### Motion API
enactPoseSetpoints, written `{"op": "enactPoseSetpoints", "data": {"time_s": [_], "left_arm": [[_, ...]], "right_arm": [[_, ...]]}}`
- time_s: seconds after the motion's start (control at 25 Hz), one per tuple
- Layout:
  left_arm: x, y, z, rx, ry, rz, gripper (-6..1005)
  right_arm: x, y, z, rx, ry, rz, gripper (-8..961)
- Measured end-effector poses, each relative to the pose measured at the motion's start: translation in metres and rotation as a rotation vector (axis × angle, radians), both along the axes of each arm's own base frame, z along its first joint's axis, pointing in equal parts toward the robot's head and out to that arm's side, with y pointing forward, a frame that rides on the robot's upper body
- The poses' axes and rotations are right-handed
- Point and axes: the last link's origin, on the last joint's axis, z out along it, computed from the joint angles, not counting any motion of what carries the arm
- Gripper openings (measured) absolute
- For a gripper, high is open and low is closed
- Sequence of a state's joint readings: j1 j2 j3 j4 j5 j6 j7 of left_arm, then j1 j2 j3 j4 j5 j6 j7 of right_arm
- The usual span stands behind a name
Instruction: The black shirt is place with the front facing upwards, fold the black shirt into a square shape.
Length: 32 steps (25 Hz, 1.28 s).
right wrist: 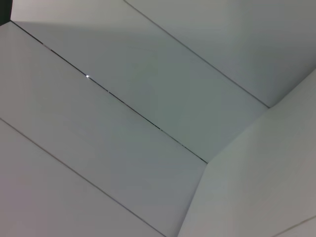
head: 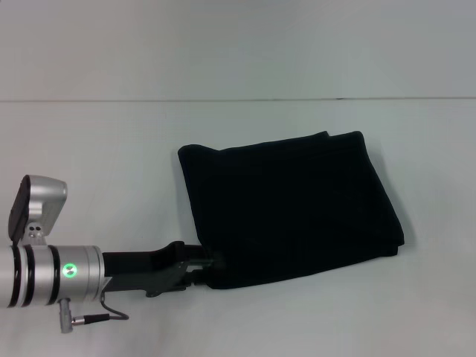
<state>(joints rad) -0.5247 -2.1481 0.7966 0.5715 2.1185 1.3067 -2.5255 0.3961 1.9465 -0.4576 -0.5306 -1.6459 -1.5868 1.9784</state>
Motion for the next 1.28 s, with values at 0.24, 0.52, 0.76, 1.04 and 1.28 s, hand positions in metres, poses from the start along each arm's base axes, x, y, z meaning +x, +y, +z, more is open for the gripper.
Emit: {"op": "enactPoseSetpoints", "data": {"time_s": [0.24,0.52,0.76,1.04,1.28], "left_arm": [[0.000,0.000,-0.001,-0.003,0.001,-0.003,454],[0.001,-0.001,-0.002,-0.010,0.006,-0.007,306],[0.001,0.001,-0.001,-0.005,0.007,-0.007,113],[-0.016,0.002,0.018,0.059,0.009,0.046,30],[-0.035,-0.008,0.031,0.109,-0.007,0.097,34]], "right_arm": [[0.000,0.000,0.000,-0.001,0.004,0.002,944],[0.000,-0.001,-0.001,-0.004,0.013,0.000,944],[0.000,-0.001,-0.002,-0.006,0.016,-0.002,944],[0.001,-0.001,-0.002,-0.006,0.016,-0.007,944],[0.000,0.000,-0.003,-0.005,0.020,-0.009,943]]}}
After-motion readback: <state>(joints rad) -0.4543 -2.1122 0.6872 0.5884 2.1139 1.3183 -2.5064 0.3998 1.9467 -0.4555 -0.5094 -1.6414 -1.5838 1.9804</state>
